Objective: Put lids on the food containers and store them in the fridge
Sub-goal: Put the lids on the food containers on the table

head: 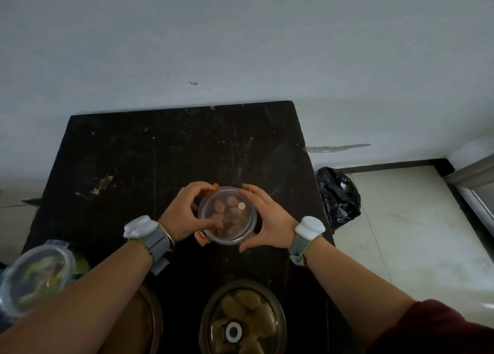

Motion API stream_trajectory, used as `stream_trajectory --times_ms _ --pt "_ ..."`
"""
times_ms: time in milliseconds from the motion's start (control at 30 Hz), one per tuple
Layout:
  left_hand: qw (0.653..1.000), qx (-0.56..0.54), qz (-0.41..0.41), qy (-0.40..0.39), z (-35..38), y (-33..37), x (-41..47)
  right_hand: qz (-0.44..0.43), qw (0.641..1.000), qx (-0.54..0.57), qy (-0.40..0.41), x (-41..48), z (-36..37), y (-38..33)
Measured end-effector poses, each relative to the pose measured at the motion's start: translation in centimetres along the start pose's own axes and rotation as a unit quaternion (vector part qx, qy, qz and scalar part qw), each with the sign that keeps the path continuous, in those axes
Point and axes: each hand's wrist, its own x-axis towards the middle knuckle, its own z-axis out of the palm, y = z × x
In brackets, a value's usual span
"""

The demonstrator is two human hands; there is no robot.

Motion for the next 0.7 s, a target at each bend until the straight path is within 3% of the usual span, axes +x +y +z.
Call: stream_trajectory --times_ms 133,367,700 --pt "0.999 -0.045 0.014 0.027 -0.2 0.3 -0.2 -0.011 1.0 -0.002 0.027 -0.1 0.6 0.0" --pt "0.99 -0.116 -0.04 0.068 0.6 0.0 -0.5 -0.002 0.999 -0.033 0.003 1.1 -0.3 -1.1" --pt "0.99 -0.083 -0.11 0.004 0.3 -0.6 -0.2 0.026 0.995 -0.08 -0.052 2.6 -1.1 -1.6"
